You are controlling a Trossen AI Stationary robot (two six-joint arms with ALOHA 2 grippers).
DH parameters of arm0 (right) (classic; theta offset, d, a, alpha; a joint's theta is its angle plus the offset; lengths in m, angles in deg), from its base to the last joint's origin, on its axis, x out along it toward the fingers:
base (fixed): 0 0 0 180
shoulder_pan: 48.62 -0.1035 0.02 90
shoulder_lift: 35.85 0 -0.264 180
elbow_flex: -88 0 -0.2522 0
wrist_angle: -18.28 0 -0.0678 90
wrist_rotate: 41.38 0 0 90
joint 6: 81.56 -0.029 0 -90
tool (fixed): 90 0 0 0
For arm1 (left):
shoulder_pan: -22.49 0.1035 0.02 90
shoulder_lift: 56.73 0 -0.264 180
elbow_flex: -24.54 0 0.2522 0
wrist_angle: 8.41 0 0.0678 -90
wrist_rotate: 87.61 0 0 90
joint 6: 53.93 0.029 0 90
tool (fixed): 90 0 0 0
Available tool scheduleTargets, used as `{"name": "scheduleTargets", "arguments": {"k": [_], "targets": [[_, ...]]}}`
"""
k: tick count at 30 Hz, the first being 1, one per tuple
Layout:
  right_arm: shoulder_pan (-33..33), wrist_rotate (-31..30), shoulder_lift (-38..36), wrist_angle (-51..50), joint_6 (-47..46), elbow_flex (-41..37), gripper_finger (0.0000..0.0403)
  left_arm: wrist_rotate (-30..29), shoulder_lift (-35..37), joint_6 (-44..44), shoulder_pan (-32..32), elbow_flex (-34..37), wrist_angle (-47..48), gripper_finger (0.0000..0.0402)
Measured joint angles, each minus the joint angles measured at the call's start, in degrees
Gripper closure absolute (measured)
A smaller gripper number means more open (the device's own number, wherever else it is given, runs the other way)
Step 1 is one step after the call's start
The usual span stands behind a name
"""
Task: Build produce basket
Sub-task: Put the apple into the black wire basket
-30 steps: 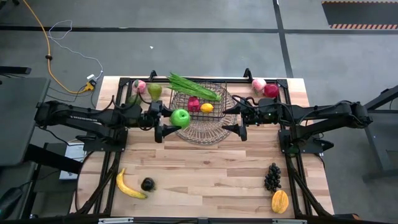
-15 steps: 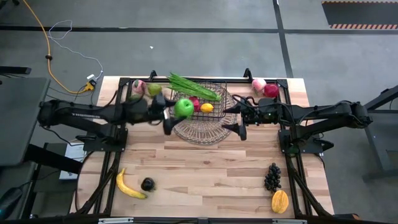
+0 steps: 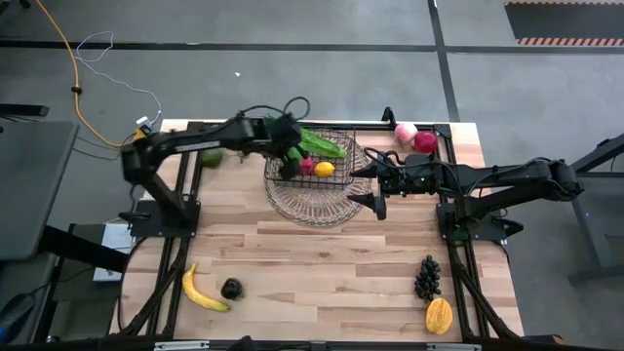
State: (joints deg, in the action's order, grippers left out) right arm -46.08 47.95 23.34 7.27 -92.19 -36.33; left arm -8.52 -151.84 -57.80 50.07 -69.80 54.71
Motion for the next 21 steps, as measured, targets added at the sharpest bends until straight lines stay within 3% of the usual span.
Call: {"name": "scheduleTargets", "arguments": {"k": [8,21], "targets": [[0.0,0.0,0.0,-0.2,0.0,0.0,0.0068,-0.1,-7.5,5.7,1.0,-0.2,3.6,0.0045],[0.0,0.0,0.0,-0.4,0.0,0.0,0.0068,-2.2,-8.4,10.4,0.8,-0.2,3.3,0.0045]]}}
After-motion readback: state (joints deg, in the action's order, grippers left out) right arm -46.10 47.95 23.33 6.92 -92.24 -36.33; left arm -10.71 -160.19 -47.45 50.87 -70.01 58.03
